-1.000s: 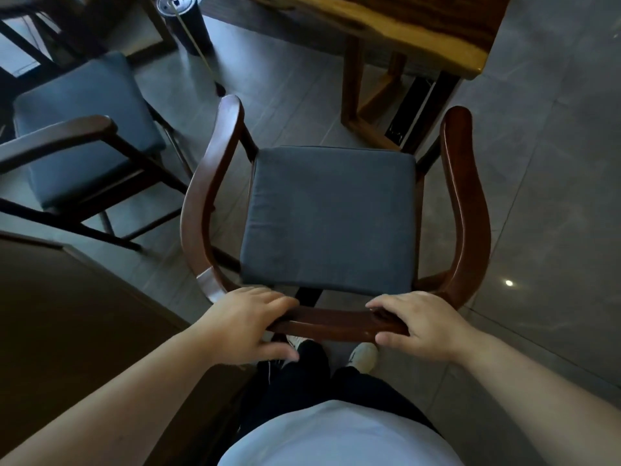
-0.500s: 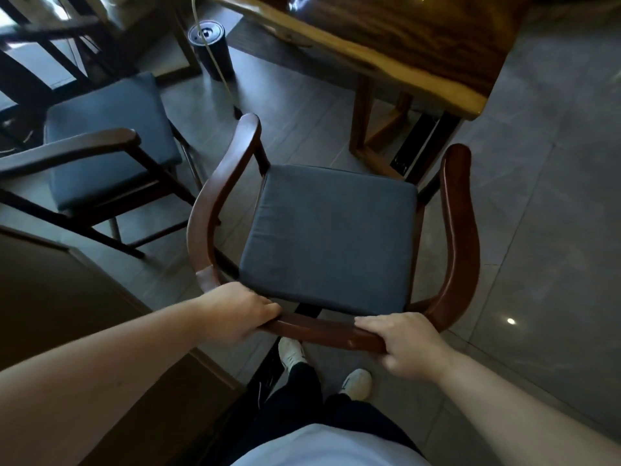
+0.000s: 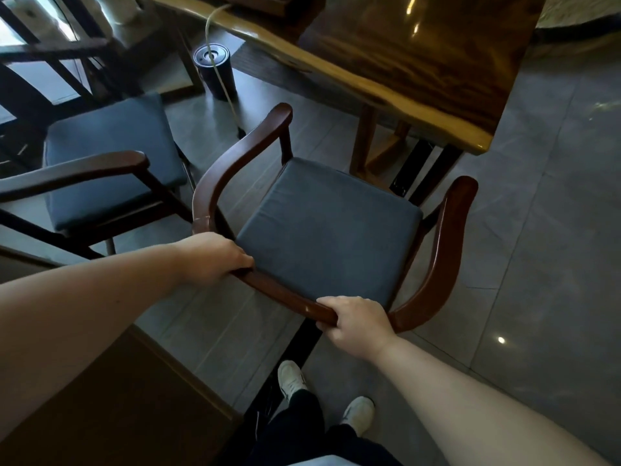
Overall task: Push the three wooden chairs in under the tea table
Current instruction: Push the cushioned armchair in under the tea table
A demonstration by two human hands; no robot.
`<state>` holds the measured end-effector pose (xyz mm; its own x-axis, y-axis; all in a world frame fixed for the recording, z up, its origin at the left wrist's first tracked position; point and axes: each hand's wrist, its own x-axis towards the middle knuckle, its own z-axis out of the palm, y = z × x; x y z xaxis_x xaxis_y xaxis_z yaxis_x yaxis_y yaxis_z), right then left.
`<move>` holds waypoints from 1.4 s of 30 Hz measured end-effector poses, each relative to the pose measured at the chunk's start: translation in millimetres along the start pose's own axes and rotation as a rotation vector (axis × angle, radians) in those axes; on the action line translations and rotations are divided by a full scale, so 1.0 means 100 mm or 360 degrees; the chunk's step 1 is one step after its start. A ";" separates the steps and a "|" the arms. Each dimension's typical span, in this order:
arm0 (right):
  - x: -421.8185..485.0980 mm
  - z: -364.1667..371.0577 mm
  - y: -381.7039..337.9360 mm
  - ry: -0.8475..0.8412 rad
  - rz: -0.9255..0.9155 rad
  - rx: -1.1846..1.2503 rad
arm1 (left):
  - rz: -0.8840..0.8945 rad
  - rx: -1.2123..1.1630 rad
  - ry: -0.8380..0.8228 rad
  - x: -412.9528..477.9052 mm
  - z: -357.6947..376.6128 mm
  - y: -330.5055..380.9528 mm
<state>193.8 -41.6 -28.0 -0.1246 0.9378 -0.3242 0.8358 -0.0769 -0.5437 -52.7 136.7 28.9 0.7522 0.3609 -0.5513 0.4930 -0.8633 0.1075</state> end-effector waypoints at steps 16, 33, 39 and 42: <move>0.37 -0.20 0.08 -0.0482 0.0059 0.0023 | -0.0181 0.0160 0.0247 0.11 0.19 -0.32; 0.91 -0.59 1.18 -0.1442 -0.0237 -0.1094 | -0.0588 0.0050 0.0336 0.33 0.30 0.88; 1.00 -0.77 1.34 -0.1462 -0.0005 -0.0835 | -0.0642 0.0056 0.0383 0.49 0.21 0.92; 1.01 -1.02 1.54 -0.1478 0.0027 -0.0935 | -0.0674 0.0035 0.0448 0.71 0.10 1.19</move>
<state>364.2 76.0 -65.2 -0.2586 0.2987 -0.9186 0.9349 0.3168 -0.1602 55.1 55.7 -5.7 0.5785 0.7593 -0.2981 0.7732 -0.6268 -0.0961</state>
